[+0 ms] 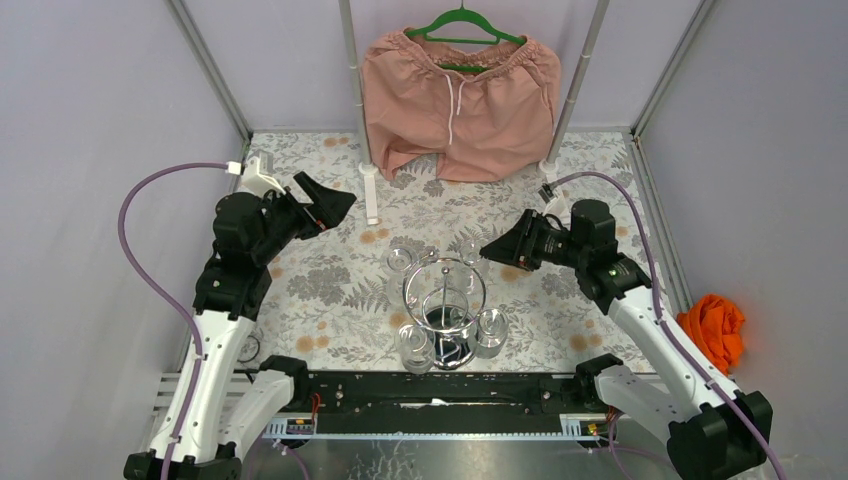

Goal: Take the wine glass off the wine glass rack

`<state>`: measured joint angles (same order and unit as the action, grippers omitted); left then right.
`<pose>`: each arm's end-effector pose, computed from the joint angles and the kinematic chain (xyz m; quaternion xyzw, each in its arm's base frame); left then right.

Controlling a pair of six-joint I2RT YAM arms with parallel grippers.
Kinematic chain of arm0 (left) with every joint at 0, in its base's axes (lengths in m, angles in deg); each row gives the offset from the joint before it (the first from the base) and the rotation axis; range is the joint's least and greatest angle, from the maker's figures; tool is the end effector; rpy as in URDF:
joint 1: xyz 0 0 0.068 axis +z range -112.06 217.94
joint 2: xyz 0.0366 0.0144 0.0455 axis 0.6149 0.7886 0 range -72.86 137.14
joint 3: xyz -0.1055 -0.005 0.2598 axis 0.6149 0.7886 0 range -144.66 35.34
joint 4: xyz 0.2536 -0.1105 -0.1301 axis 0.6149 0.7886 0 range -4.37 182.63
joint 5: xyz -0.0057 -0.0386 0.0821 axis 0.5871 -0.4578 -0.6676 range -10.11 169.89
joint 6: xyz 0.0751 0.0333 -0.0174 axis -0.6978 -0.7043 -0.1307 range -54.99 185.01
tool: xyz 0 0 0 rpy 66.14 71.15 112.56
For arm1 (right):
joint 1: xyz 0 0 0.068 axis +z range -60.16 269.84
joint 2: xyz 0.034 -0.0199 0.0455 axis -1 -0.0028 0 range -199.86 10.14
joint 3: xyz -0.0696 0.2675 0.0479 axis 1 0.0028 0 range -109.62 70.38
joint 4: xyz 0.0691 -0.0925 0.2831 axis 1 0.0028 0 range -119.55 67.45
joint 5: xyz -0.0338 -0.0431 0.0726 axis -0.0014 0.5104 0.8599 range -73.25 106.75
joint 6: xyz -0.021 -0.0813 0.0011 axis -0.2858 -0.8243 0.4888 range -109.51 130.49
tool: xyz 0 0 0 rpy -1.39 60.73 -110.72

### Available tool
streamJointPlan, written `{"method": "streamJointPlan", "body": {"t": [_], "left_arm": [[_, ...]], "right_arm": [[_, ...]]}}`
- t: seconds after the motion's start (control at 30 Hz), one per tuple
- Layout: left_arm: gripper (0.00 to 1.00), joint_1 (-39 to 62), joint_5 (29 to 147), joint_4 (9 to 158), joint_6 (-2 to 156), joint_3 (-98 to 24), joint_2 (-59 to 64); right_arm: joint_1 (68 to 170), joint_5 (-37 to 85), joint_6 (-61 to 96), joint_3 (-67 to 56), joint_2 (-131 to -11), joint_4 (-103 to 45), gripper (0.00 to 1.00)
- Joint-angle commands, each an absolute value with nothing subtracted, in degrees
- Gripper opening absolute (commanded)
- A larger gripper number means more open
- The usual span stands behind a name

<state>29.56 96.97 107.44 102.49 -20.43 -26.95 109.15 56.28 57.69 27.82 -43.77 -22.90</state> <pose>0.2434 -0.0578 0.3880 -0.1025 0.7671 -0.3488 0.5285 0.2507 0.1375 0.2943 -0.0094 0.7868 0.5321 0.3125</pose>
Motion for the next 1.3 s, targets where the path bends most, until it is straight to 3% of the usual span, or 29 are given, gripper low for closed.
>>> {"method": "streamJointPlan", "body": {"t": [0.0, 0.2, 0.53, 0.67, 0.97, 1.27], "left_arm": [[0.99, 29.27, 95.98, 107.70, 101.18, -19.76, -27.25], [0.99, 29.24, 95.98, 107.70, 101.21, -19.68, -27.17], [0.99, 29.25, 95.89, 107.70, 101.23, -19.86, -27.46], [0.99, 29.27, 95.88, 107.70, 101.22, -19.69, -27.35], [0.99, 29.25, 95.67, 107.70, 100.83, -18.88, -27.06], [0.99, 29.24, 95.58, 107.70, 100.79, -18.54, -26.96]], "right_arm": [[110.22, 55.06, 58.15, 26.13, -43.77, -25.22, 0.34], [110.32, 53.70, 58.39, 25.72, -42.63, -24.00, 0.28], [110.32, 53.57, 58.04, 23.10, -41.99, -21.10, 0.27], [110.32, 53.57, 57.79, 22.23, -41.91, -19.95, 0.19], [110.64, 55.37, 57.42, 22.43, -42.99, -19.86, 0.20], [110.89, 56.04, 60.10, 23.73, -42.07, -21.64, 0.01]]}}
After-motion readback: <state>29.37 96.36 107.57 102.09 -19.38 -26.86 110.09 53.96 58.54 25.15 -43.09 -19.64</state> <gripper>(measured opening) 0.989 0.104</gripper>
